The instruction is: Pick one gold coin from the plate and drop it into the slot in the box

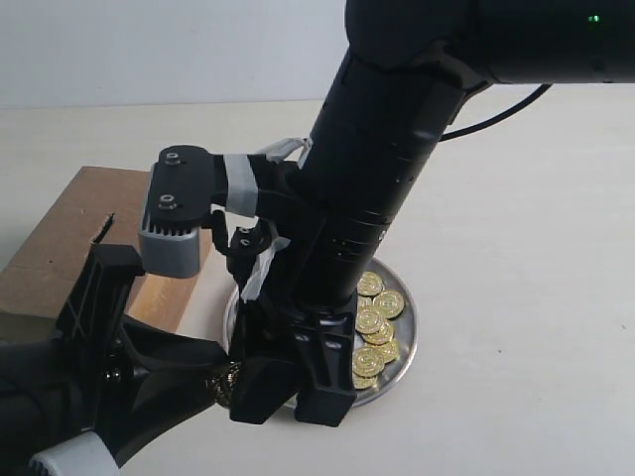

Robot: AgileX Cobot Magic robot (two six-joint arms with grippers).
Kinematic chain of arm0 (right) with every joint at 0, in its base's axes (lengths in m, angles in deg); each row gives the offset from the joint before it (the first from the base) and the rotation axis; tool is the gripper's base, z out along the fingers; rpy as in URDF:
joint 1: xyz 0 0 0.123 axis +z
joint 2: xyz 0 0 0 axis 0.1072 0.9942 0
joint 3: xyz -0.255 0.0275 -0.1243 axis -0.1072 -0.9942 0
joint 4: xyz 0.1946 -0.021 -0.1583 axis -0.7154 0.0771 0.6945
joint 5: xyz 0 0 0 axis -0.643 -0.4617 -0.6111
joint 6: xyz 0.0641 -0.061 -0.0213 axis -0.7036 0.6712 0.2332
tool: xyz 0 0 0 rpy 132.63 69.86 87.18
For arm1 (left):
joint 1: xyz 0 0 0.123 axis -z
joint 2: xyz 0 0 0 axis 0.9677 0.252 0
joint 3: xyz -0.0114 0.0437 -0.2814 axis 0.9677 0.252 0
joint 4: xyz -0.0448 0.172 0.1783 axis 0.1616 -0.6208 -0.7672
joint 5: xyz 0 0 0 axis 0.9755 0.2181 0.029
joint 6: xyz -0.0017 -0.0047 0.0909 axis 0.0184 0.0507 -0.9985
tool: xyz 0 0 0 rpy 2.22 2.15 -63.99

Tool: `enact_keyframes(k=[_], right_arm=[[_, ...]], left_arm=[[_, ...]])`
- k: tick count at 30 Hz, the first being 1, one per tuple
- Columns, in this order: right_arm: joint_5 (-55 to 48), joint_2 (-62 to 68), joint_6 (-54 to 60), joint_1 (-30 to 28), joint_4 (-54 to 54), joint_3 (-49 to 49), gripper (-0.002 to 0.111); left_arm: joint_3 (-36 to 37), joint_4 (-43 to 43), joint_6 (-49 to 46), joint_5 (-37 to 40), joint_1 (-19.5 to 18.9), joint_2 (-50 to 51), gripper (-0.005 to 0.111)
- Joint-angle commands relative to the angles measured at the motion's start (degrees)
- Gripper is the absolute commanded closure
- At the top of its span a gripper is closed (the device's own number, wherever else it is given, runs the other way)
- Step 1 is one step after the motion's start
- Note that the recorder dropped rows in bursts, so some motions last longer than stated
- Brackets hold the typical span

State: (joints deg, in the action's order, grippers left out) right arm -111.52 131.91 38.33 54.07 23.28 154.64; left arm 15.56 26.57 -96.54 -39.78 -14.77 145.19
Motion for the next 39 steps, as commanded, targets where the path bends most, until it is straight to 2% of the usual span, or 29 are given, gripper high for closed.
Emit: enact_keyframes(k=[1, 6, 11, 14, 39], right_arm=[[-0.16, -0.27, 0.04, 0.05, -0.38, 0.38, 0.069], [-0.16, -0.27, 0.04, 0.05, -0.38, 0.38, 0.069], [-0.16, -0.27, 0.04, 0.05, -0.38, 0.38, 0.069], [-0.16, -0.27, 0.04, 0.05, -0.38, 0.38, 0.069], [-0.15, -0.27, 0.05, 0.05, 0.74, 0.38, 0.069]], left_arm=[[0.19, 0.12, 0.81, -1.07, -0.15, -0.48, 0.08], [0.19, -0.11, 0.81, -1.55, -0.15, -0.48, 0.081], [0.19, -0.11, 0.69, -1.53, -0.15, -0.48, 0.099], [0.19, -0.25, 0.69, -1.53, -0.15, -0.48, 0.106], [0.19, -0.25, 0.88, 0.88, -0.15, -0.48, 0.107]])
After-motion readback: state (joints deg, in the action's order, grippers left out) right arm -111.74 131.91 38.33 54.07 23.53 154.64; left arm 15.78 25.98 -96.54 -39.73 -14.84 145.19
